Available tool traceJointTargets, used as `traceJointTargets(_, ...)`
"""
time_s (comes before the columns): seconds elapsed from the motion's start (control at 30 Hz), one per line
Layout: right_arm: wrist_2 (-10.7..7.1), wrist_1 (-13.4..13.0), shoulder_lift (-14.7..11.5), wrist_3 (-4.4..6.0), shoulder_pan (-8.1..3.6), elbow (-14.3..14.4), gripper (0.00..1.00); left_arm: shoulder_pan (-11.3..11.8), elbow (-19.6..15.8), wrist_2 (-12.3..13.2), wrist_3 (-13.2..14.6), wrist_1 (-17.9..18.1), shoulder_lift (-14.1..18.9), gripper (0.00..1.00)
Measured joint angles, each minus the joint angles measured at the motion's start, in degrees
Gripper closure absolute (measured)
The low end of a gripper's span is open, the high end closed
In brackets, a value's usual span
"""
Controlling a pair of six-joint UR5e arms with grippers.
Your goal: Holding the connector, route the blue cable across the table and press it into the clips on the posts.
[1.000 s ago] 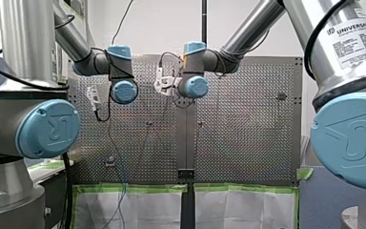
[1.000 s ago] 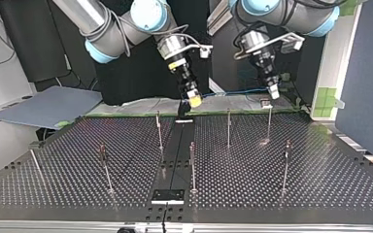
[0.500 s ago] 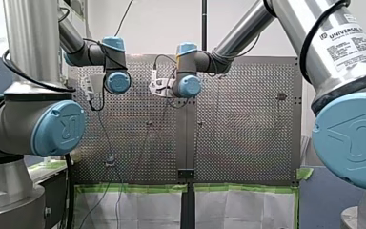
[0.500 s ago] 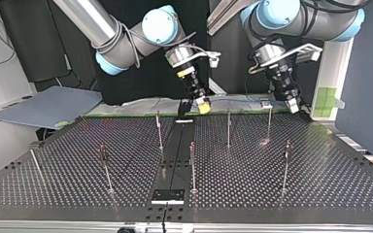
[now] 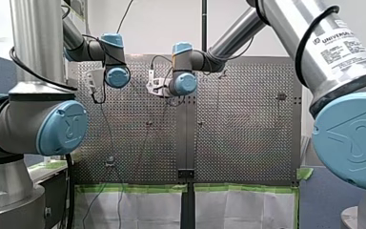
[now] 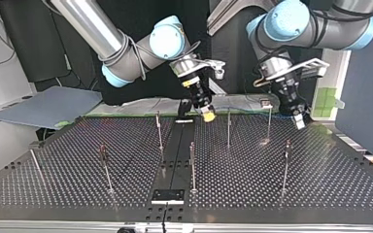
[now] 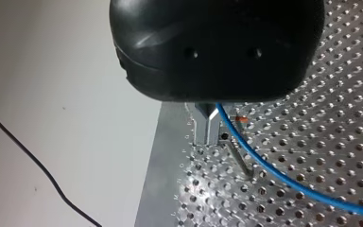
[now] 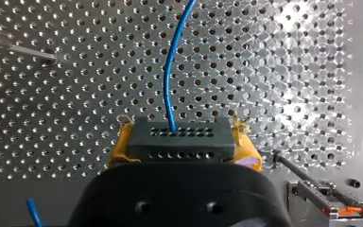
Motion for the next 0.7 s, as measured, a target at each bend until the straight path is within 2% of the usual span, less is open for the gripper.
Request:
traceJointTargets(0.2,-0.93,1.83,0.93,0.55,-0.13,-2.98,1.0,1.14,0.48,0.96,-0.16,-0.18,-1.14,1.0)
traceJointTargets(0.4,-2.09,3.91,2.56,0.61,0.41,-5.86,1.0,2.27,0.97,2.19,-0.61,-0.04,-1.4,1.0)
traceJointTargets(0.7,-2.58,5.83,4.83,0.62,0.63,-10.4,1.0,3.71,1.75,4.34,-1.03,0.13,-2.13,1.0)
